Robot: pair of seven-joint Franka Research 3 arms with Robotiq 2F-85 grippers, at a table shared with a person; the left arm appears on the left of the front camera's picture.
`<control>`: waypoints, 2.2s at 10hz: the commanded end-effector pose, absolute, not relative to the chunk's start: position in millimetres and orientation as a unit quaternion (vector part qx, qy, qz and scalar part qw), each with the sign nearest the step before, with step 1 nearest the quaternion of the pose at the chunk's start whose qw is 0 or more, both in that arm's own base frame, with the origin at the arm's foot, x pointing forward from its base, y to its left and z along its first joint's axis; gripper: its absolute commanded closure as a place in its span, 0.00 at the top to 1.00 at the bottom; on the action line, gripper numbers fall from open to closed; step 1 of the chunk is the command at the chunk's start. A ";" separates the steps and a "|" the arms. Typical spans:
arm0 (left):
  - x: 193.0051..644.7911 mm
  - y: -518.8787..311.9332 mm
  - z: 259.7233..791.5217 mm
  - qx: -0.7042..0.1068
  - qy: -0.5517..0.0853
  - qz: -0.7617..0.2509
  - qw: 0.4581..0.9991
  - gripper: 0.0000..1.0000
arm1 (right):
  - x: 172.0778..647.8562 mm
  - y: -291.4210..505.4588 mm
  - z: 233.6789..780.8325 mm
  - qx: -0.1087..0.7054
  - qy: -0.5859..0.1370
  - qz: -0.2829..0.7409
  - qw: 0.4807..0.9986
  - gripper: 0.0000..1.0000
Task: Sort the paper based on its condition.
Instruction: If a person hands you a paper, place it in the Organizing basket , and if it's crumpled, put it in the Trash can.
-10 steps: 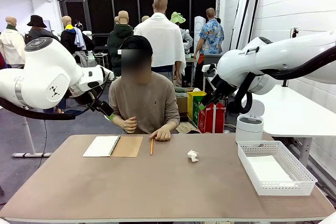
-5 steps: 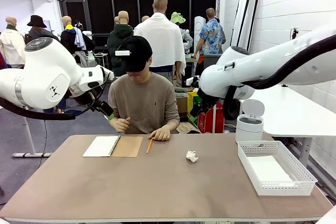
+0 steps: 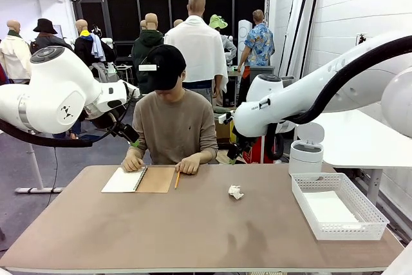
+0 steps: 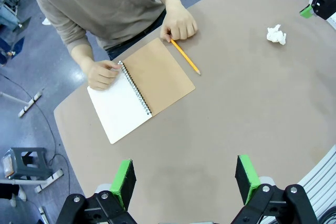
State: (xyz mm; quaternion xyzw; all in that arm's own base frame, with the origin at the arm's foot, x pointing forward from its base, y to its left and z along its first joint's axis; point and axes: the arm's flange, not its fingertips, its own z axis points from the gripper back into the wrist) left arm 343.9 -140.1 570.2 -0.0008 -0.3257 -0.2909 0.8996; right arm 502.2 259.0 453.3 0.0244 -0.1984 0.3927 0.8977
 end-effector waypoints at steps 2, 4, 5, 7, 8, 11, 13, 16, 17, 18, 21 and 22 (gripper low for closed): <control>343.8 -139.4 570.5 -0.001 -0.326 -0.290 0.900 1.00 | 502.2 259.0 453.3 0.024 -0.198 0.393 0.898 1.00; 343.8 -139.4 570.5 -0.001 -0.326 -0.290 0.900 1.00 | 502.2 259.0 453.3 0.024 -0.198 0.393 0.898 1.00; 343.8 -139.4 570.5 -0.001 -0.326 -0.290 0.900 1.00 | 502.2 259.0 453.3 0.024 -0.198 0.393 0.898 1.00; 343.8 -139.4 570.5 -0.001 -0.326 -0.290 0.900 1.00 | 503.3 261.2 452.7 0.023 -0.193 0.391 0.900 1.00; 343.8 -139.4 570.5 -0.001 -0.326 -0.290 0.900 1.00 | 511.6 264.7 442.0 0.019 -0.188 0.387 0.903 1.00; 343.8 -139.4 570.5 -0.001 -0.326 -0.290 0.900 1.00 | 526.7 268.4 408.8 0.044 -0.158 0.373 0.913 1.00; 343.8 -139.4 570.5 -0.001 -0.326 -0.290 0.900 1.00 | 536.1 271.5 388.4 0.050 -0.139 0.365 0.919 1.00; 343.8 -139.4 570.5 -0.001 -0.326 -0.290 0.900 1.00 | 548.5 276.1 364.3 0.053 -0.111 0.362 0.924 1.00; 343.8 -139.4 570.5 -0.001 -0.326 -0.290 0.900 1.00 | 551.8 277.9 357.2 0.050 -0.105 0.362 0.925 1.00; 343.8 -139.4 570.5 -0.001 -0.326 -0.290 0.900 1.00 | 555.0 277.6 350.3 0.055 -0.098 0.360 0.926 1.00; 343.8 -139.4 570.5 -0.001 -0.326 -0.290 0.900 1.00 | 566.6 276.4 334.9 0.059 -0.081 0.358 0.928 1.00; 343.8 -139.4 570.5 -0.001 -0.326 -0.290 0.900 1.00 | 568.8 275.2 331.2 0.058 -0.074 0.354 0.931 1.00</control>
